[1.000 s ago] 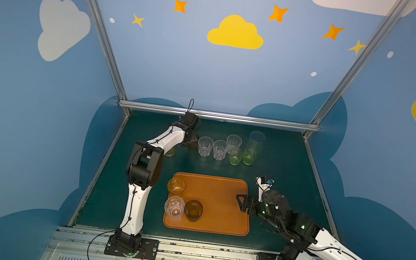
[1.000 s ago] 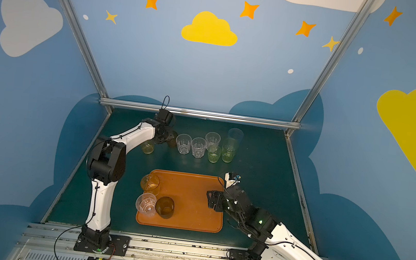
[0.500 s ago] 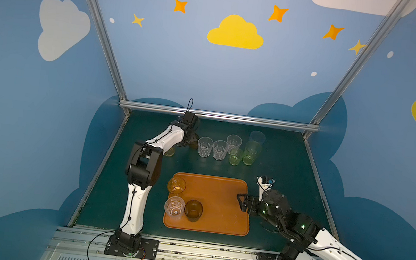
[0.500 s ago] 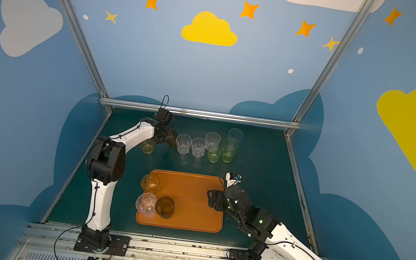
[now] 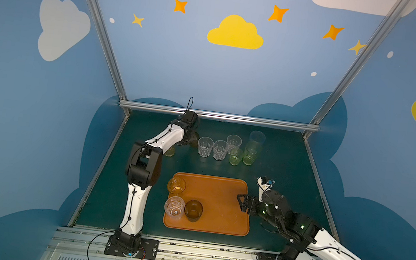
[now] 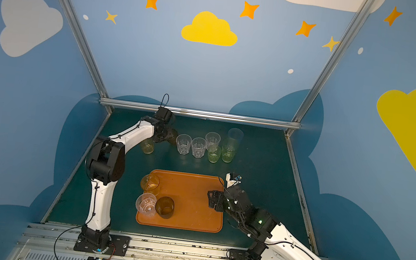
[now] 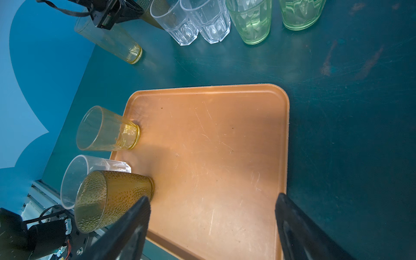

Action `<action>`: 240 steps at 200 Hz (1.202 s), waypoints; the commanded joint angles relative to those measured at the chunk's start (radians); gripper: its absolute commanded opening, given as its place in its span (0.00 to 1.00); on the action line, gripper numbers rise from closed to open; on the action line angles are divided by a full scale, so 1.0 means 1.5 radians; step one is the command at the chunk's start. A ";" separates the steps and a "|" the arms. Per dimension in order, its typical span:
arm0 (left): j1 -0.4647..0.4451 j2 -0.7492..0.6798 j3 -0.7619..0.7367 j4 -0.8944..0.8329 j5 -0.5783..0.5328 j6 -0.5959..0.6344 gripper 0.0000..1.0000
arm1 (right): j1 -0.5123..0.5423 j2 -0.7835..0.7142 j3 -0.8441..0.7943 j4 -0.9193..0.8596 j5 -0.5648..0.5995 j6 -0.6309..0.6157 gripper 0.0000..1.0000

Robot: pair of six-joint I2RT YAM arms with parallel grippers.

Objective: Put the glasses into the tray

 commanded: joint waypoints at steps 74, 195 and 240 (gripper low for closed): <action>0.001 -0.037 0.018 -0.024 -0.003 0.018 0.04 | -0.010 -0.022 -0.005 0.013 -0.002 -0.001 0.86; 0.001 -0.134 -0.022 -0.022 -0.028 0.028 0.04 | -0.019 -0.019 0.020 0.007 -0.001 0.005 0.86; -0.003 -0.200 -0.080 0.005 -0.017 0.031 0.04 | -0.020 -0.016 0.026 0.006 -0.008 0.013 0.86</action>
